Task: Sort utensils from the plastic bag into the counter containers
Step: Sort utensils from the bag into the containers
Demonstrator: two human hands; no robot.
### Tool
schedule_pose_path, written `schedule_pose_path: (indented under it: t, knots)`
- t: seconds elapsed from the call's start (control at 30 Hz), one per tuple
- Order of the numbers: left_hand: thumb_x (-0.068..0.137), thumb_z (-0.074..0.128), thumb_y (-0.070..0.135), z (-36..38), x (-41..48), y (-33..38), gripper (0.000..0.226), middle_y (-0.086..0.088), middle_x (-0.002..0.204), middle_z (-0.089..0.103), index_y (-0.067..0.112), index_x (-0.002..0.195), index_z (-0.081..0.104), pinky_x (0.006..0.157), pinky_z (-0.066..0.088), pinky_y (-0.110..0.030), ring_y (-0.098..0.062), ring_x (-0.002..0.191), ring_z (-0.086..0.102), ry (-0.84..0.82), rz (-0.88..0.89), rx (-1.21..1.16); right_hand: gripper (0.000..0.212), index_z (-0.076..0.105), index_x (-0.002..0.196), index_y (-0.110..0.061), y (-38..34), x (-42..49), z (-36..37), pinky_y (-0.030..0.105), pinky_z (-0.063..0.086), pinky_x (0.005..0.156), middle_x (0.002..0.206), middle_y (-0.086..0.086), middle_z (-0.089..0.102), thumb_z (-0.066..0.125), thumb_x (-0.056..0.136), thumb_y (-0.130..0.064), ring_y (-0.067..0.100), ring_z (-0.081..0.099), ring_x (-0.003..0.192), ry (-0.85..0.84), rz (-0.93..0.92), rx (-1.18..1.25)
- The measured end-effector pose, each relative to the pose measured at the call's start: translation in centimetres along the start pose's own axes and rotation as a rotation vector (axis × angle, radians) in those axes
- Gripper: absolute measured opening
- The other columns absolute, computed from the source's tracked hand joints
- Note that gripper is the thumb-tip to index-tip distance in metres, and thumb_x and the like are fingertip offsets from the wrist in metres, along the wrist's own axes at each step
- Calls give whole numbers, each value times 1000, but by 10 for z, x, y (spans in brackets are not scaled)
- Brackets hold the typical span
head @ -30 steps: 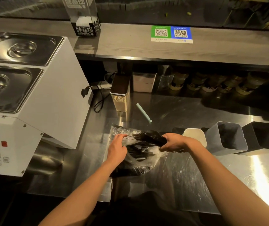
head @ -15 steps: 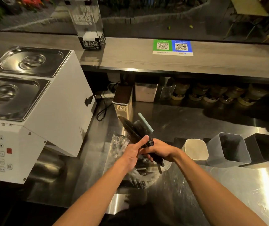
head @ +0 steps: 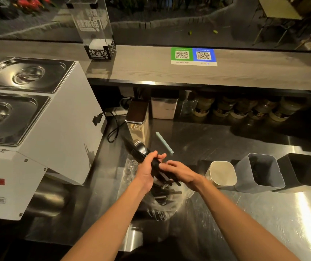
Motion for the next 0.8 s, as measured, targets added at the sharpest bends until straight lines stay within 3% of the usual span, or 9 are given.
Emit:
schedule_pose_path:
  t: [0.07, 0.13, 0.23, 0.3, 0.37, 0.53, 0.67, 0.8]
  knots:
    - [94, 66, 23, -6, 2, 6, 24, -10, 87, 76, 12, 72, 66, 90, 54, -38, -19, 84, 71, 19, 31, -55, 57, 70, 114, -15, 16, 2, -1, 45, 53, 99, 110, 13, 74, 54, 91, -65, 24, 71, 98, 121, 33, 175]
    - [92, 69, 22, -8, 5, 9, 23, -4, 74, 70, 14, 71, 66, 92, 52, -37, -18, 79, 68, 40, 45, -124, 61, 67, 114, -9, 32, 5, 3, 47, 52, 102, 111, 17, 73, 45, 96, -63, 26, 71, 102, 239, 104, 438]
    - [91, 71, 15, 0, 0, 5, 14, -1, 70, 66, 15, 77, 69, 83, 54, -33, -16, 76, 66, 35, 44, -174, 55, 65, 121, -6, 40, 10, 29, 47, 50, 104, 115, 21, 71, 43, 102, -53, 33, 67, 113, 229, 168, 814]
    - [90, 71, 8, 6, -3, 1, 8, -2, 73, 66, 15, 86, 71, 76, 56, -31, -16, 74, 67, 16, 51, -195, 45, 67, 123, -7, 34, 12, 42, 47, 51, 102, 120, 22, 69, 46, 103, -42, 33, 66, 115, 211, 126, 934]
    - [90, 70, 5, 9, -6, 2, 10, -4, 75, 67, 13, 97, 72, 74, 56, -31, -17, 73, 67, 8, 56, -202, 35, 69, 120, -9, 26, 12, 46, 46, 52, 100, 120, 20, 70, 49, 103, -32, 31, 66, 114, 221, 85, 928]
    - [90, 71, 7, 1, -3, 1, 20, -5, 79, 68, 9, 110, 70, 78, 58, -35, -19, 73, 67, 4, 43, -119, 30, 72, 117, -13, 25, 5, 34, 44, 53, 100, 111, 12, 74, 55, 101, -33, 25, 70, 107, 284, 72, 734]
    - [86, 76, 15, -3, -5, -12, 14, -8, 79, 71, 8, 98, 74, 73, 58, -37, -20, 70, 69, -40, -20, 34, 30, 66, 115, -4, 20, 1, 12, 24, 52, 67, 87, 3, 71, 53, 102, -28, 9, 65, 73, 396, -27, 578]
    - [91, 65, 8, 12, -16, -25, 11, -4, 73, 65, 4, 99, 72, 52, 47, -19, -10, 52, 54, -174, -63, 96, 24, 65, 106, -7, 1, -8, -4, 24, 51, 56, 80, 2, 62, 61, 98, -30, 8, 61, 63, 395, -121, 484]
Point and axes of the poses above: each hand's wrist, its own x-axis towards the middle knuckle, its own z-axis out of the palm, y = z × x, the point moved 6 cm from there along x, towards the middle knuckle
